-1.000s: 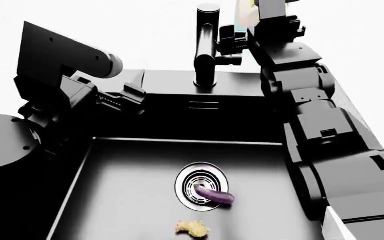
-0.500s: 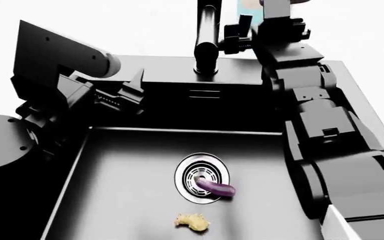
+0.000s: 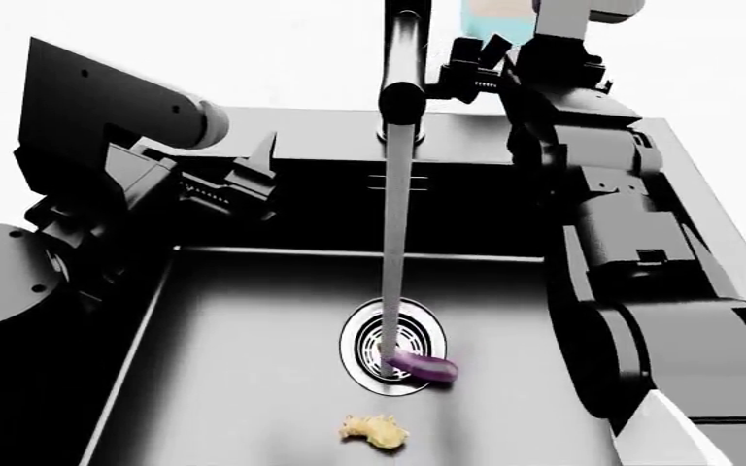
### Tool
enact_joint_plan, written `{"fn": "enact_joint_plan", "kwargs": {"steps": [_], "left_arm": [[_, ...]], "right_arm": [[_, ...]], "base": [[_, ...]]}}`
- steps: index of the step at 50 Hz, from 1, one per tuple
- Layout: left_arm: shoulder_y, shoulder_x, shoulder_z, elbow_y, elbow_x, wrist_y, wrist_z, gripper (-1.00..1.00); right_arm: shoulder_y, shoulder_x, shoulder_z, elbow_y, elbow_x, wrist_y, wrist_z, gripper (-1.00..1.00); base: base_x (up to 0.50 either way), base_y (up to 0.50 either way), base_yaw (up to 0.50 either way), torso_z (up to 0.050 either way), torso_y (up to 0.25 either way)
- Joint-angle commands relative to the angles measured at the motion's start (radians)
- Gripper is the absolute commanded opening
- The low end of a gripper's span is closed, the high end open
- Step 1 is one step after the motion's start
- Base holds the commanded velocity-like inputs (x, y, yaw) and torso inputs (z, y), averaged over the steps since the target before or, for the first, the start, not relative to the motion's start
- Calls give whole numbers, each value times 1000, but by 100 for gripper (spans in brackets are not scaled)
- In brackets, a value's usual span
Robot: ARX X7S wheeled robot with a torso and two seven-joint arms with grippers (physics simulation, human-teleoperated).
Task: Pick up the fruits and vegetables and place them in the sink. Turn on the sink faucet to wash them. Then turn the sink off and put them in the tray.
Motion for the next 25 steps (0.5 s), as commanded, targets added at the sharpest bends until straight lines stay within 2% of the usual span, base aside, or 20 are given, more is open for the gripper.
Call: {"fn": "enact_joint_plan", "kwargs": {"steps": [1,25], "left_arm": [[-1,0,3,-2,-1,1,0,100],[8,-2,9,-3,5,11,2,100]], "right_arm": [[1,26,22,7,-123,8,64,100],[74,64,11,7,-124,-49,50,100]], "base": [[0,0,0,0,0],[0,0,0,0,0]]}}
